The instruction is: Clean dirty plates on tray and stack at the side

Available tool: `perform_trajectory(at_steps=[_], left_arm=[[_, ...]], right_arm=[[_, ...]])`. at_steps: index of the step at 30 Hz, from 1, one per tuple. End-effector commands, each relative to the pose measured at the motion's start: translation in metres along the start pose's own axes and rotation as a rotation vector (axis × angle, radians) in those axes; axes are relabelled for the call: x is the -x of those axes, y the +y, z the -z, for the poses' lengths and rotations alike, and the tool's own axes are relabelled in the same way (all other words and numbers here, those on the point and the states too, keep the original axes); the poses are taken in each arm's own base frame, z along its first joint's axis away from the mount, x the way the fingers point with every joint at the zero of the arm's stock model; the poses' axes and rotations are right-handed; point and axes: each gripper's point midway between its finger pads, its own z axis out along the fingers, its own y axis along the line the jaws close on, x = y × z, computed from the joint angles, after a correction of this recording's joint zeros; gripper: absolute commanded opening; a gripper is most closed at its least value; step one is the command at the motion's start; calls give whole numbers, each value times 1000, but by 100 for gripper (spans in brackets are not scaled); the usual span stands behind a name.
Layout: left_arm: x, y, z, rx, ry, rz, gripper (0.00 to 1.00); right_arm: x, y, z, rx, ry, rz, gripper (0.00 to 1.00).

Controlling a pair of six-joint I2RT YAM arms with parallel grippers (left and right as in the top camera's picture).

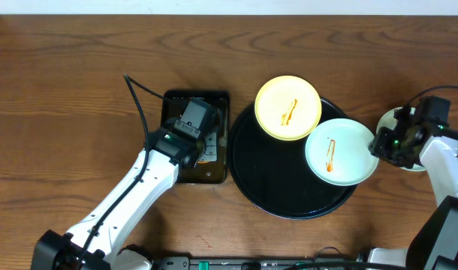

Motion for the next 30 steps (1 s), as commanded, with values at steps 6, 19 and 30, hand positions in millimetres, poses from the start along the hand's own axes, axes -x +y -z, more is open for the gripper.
perform_trajectory(at_steps=[6, 19, 30], left_arm=[[0, 4, 0, 17, -4, 5, 8], [0, 4, 0, 17, -4, 5, 8], [0, 4, 0, 17, -4, 5, 8]], right_arm=[[-6, -10, -4, -66, 7, 2, 21], [-28, -2, -24, 16, 34, -1, 1], [-28, 31, 6, 168, -16, 56, 1]])
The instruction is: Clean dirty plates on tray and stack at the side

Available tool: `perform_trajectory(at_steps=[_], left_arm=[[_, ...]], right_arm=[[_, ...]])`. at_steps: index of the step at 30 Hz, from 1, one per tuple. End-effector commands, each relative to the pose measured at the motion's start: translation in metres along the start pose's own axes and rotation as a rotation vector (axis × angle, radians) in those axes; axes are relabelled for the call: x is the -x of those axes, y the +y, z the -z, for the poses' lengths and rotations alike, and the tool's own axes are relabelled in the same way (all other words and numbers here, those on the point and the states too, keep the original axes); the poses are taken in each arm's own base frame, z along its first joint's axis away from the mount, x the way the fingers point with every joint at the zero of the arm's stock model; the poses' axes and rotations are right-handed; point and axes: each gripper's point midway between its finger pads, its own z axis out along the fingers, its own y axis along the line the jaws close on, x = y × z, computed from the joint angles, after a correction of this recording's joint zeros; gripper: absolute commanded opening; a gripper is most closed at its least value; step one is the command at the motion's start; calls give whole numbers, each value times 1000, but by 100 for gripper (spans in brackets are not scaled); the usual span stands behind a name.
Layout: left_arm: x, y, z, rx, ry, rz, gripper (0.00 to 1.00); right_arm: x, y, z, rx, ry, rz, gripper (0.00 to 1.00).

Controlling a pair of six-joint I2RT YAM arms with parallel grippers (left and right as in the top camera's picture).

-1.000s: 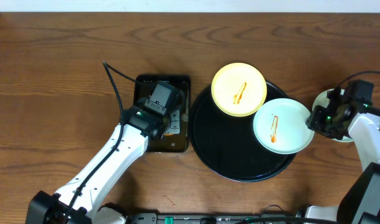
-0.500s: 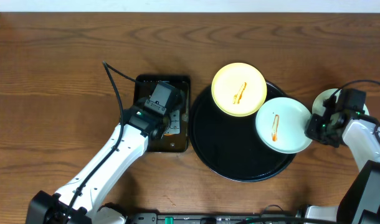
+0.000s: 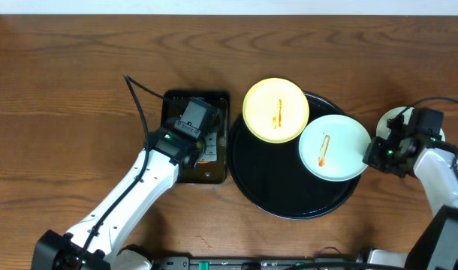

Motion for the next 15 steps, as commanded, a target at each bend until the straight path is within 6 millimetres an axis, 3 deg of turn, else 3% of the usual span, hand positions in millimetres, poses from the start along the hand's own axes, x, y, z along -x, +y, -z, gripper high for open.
perform_trajectory(at_steps=[1, 9, 15], left_arm=[[0, 4, 0, 17, -4, 5, 8], [-1, 2, 0, 5, 1, 5, 8], [-5, -23, 1, -123, 31, 3, 7]], right_arm=[[-6, 25, 15, 91, -15, 56, 1], [-54, 49, 11, 96, 139, 138, 1], [-80, 57, -9, 96, 178, 141, 1]])
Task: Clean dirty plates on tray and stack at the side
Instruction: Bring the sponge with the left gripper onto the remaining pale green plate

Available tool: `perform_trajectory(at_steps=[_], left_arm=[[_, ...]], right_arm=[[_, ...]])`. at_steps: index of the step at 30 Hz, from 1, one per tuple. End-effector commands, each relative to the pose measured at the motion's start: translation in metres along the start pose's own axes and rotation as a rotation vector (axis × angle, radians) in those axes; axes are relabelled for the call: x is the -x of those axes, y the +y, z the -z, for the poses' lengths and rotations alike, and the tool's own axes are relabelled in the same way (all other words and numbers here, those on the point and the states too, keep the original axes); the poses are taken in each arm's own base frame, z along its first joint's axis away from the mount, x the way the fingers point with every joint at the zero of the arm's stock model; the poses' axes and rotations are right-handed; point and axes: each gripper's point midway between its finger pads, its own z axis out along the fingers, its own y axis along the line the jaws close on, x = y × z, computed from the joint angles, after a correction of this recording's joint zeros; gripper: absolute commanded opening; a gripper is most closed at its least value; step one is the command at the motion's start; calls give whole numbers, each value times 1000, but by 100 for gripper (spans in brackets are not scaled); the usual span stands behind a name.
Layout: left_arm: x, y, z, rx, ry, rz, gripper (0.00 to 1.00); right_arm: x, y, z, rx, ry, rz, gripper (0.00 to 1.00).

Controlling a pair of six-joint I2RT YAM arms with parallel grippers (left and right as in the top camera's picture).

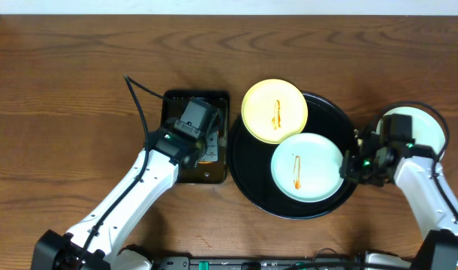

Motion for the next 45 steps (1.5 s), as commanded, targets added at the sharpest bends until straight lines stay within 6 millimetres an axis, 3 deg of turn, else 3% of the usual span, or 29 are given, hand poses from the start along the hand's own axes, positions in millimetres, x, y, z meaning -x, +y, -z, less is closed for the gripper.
perform_trajectory(at_steps=[1, 11, 18, 24, 31, 37, 41, 45], left_arm=[[-4, -22, 1, -112, 25, -3, 7], [-18, -104, 8, -317, -3, -122, 8], [-49, -160, -13, -388, 40, -153, 8], [-85, -194, -37, -414, 96, -199, 8], [-112, -206, -56, -404, 142, -244, 8], [-120, -203, -68, -376, 162, -253, 8], [-113, -193, -78, -311, 119, -249, 8], [-91, -180, -84, -223, 18, -229, 8]], right_arm=[[-14, 9, -14, 20, 20, -11, 1], [-23, 25, -30, 35, 18, 36, 1], [-25, 27, -31, 37, 22, 50, 1], [-25, 27, -31, 37, 22, 50, 1], [-25, 27, -31, 37, 22, 50, 1], [-26, 27, -31, 36, 26, 49, 1], [-28, 27, -31, 33, 35, 46, 1], [-30, 26, -31, 31, 43, 43, 1]])
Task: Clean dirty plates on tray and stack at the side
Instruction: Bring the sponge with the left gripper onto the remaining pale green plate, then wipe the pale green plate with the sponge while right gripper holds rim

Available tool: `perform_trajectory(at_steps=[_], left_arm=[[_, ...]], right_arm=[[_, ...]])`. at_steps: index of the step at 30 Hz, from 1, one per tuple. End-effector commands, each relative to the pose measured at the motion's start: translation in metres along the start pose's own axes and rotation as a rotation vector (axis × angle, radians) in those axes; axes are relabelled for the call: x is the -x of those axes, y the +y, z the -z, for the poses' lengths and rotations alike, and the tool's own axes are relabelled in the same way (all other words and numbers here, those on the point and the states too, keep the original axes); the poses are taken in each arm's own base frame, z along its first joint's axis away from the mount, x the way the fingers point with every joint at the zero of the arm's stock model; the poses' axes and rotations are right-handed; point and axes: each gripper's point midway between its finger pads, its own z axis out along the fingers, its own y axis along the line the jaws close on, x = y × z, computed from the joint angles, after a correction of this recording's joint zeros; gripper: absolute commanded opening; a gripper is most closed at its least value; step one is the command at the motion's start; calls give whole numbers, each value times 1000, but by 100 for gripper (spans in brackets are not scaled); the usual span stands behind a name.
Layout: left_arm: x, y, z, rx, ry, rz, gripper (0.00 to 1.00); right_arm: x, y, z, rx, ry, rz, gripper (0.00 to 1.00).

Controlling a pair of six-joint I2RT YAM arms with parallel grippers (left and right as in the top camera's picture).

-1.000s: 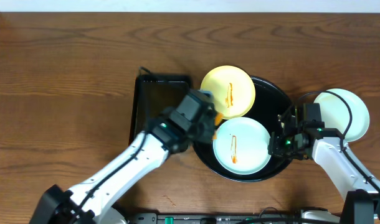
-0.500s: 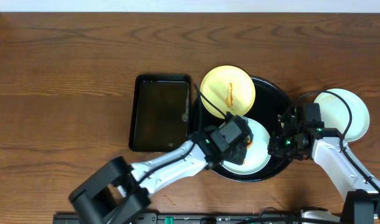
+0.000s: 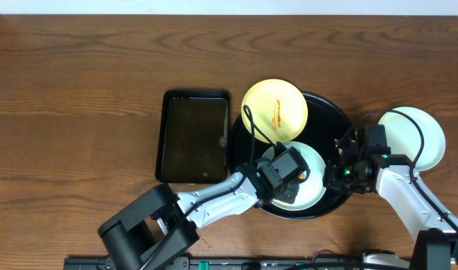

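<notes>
A round black tray (image 3: 244,139) holds two dirty plates. The yellow plate (image 3: 268,94), streaked with orange, lies on its far left rim. A pale green plate (image 3: 313,187) lies at the tray's front. My left gripper (image 3: 284,178) hangs over that plate's middle and hides the streak. Its fingers face down, so whether they hold anything is hidden. My right gripper (image 3: 335,174) is shut on the green plate's right rim. A clean pale green plate (image 3: 417,139) rests on the table at the right.
A black rectangular tray (image 3: 191,135) lies to the left of the round tray, nothing showing in it. The right arm's cable loops over the clean plate. Bare wooden table stretches to the far side and the left.
My left gripper has left the rectangular tray and now hangs over the green plate. The right gripper and the plate have shifted a little further left and forward.
The left gripper stayed down in the rectangular tray at all three earlier moments. Meanwhile the right gripper, at the green plate's right rim, stood further left each time, the plate going from the tray's right rim to its front. Now both grippers meet at the plate.
</notes>
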Motion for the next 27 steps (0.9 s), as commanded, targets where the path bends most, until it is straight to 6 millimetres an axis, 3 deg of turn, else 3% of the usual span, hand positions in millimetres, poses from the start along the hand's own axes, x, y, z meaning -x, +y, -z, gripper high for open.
perform_trajectory(at_steps=[1, 10, 16, 19, 25, 27], left_arm=[[19, 30, -3, 135, -97, 21, 8], [48, 40, 1, 128, -181, 66, 8], [37, 51, 4, 170, -131, 67, 7], [39, 47, 18, 167, -135, 15, 8], [70, 20, 61, 71, -272, -19, 7], [73, 17, 63, 55, -286, -19, 7]], right_arm=[[-4, 5, 0, 11, 10, 0, 1], [-6, 4, 0, 10, 18, -2, 1], [-6, 4, 0, 10, 18, -2, 1], [-6, 4, 0, 9, 18, -2, 1], [-6, 4, 0, 9, 18, -2, 1], [-6, 4, 0, 10, 18, -2, 1]])
